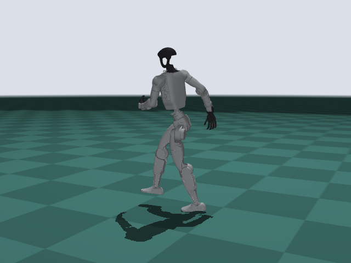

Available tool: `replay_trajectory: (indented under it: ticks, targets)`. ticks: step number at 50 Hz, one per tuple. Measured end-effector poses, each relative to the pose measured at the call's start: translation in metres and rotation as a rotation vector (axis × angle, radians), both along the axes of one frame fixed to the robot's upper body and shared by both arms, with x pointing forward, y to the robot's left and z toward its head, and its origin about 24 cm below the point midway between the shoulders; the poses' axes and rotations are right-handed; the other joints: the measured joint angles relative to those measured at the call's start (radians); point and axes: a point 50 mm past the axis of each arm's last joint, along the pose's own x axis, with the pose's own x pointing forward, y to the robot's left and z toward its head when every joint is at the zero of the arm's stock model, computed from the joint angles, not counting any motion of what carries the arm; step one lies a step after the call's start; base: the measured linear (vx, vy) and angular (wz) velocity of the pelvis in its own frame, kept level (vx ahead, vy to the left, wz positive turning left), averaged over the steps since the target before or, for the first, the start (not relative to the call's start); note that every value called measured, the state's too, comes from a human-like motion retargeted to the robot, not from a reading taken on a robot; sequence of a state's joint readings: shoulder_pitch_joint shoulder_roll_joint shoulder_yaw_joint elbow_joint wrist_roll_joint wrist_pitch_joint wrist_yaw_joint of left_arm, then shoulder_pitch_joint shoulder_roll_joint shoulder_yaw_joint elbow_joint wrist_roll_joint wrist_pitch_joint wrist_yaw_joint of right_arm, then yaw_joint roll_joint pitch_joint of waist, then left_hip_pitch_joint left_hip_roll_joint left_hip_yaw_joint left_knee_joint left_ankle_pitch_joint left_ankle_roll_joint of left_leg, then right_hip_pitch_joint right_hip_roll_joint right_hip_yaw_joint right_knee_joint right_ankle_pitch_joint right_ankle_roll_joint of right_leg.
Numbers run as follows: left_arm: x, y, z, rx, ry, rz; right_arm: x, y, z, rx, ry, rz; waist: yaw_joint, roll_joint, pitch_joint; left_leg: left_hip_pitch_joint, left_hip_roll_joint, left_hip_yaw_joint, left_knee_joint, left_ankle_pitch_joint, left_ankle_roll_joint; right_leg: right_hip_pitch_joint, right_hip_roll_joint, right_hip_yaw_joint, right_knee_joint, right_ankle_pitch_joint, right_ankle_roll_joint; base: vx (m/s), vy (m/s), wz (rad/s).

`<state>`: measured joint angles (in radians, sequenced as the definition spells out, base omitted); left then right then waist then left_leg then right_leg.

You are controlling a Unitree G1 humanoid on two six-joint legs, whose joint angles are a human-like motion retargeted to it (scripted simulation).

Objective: Kungfu

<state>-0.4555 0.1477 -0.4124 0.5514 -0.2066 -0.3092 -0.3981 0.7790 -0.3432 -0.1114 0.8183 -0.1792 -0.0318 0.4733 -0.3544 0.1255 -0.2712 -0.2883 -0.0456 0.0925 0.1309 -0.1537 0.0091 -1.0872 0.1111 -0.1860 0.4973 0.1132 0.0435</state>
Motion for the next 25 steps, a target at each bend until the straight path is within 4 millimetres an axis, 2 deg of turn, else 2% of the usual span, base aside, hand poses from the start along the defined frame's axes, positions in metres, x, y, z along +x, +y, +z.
replay_trajectory:
  ticks: [3,6,10,13,15,17,18,20,22,23,24,25]
  targets:
    - [0.014,0.036,0.065,0.028,-0.276,0.062,0.071,-0.022,0.017,-0.157,-0.337,0.177,0.017,0.014,-0.01,0.009,-0.01,-0.005,0.016,-0.027,-0.016,-0.043,-0.009,0.017,0.027,-0.004,-0.01,0.45,-0.01,0.02]
    - [0.014,0.07,0.131,0.085,-0.531,0.153,0.133,-0.033,0.057,-0.287,-0.653,0.29,0.022,0.028,-0.014,0.024,-0.014,-0.039,0.034,-0.047,-0.043,-0.089,-0.021,0.042,0.037,0.005,-0.026,0.58,-0.1,0.43]
    - [-0.003,0.097,0.214,0.132,-0.854,0.271,0.185,-0.025,0.123,-0.362,-1.052,0.313,0.044,0.046,-0.022,0.054,-0.013,-0.112,0.053,-0.064,-0.087,-0.148,-0.042,0.077,0.03,0.02,-0.066,0.64,-0.13,0.8]
    - [-0.019,0.105,0.265,0.12,-1.062,0.337,0.212,-0.003,0.17,-0.361,-1.386,0.257,0.075,0.071,-0.041,0.074,-0.002,-0.156,0.064,-0.068,-0.133,-0.201,-0.061,0.114,0.026,0.032,-0.084,0.82,-0.16,0.97]
    - [-0.027,0.107,0.291,0.116,-1.197,0.368,0.231,0.016,0.2,-0.366,-1.658,0.215,0.098,0.095,-0.071,0.075,0.008,-0.177,0.076,-0.063,-0.162,-0.24,-0.081,0.146,0.013,0.03,-0.094,0.9,-0.18,1.15]
    - [-0.023,0.107,0.307,0.114,-1.264,0.409,0.264,0.034,0.212,-0.405,-1.898,0.159,0.114,0.122,-0.099,0.086,0.021,-0.199,0.092,-0.049,-0.182,-0.239,-0.111,0.183,-0.034,0.006,-0.107,0.97,-0.19,1.39]
    - [-0.017,0.105,0.315,0.11,-1.286,0.424,0.289,0.043,0.216,-0.431,-2.0,0.135,0.117,0.132,-0.096,0.098,0.03,-0.215,0.106,-0.042,-0.188,-0.22,-0.123,0.207,-0.06,-0.025,-0.121,0.84,-0.2,1.54]
    - [-0.006,0.103,0.334,0.11,-1.331,0.433,0.347,0.057,0.242,-0.489,-2.22,0.131,0.1,0.149,-0.055,0.141,0.047,-0.261,0.142,-0.038,-0.183,-0.151,-0.147,0.272,-0.098,-0.084,-0.143,0.76,-0.28,1.86]
    - [0.011,0.095,0.356,0.137,-1.344,0.431,0.401,0.055,0.284,-0.624,-2.402,0.186,0.055,0.132,0.029,0.228,0.052,-0.289,0.173,-0.051,-0.163,-0.021,-0.214,0.265,-0.137,-0.023,-0.113,0.54,-0.36,2.12]
    - [0.019,0.089,0.368,0.166,-1.343,0.438,0.427,0.048,0.303,-0.724,-2.437,0.192,0.053,0.103,0.049,0.269,0.046,-0.266,0.168,-0.053,-0.155,-0.001,-0.3,0.11,-0.103,0.071,-0.151,0.47,-0.44,1.71]
    - [0.031,0.081,0.371,0.203,-1.314,0.455,0.457,0.037,0.311,-0.835,-2.398,0.171,0.063,0.115,0.011,0.238,0.062,-0.266,0.204,-0.07,-0.158,-0.088,-0.282,0.126,0.005,0.087,-0.151,0.61,-0.58,1.49]
    - [0.043,0.072,0.371,0.248,-1.274,0.477,0.485,0.025,0.315,-0.939,-2.321,0.144,0.079,0.146,-0.056,0.169,0.088,-0.276,0.259,-0.092,-0.167,-0.229,-0.212,0.227,0.151,0.064,-0.132,0.72,-0.71,1.76]
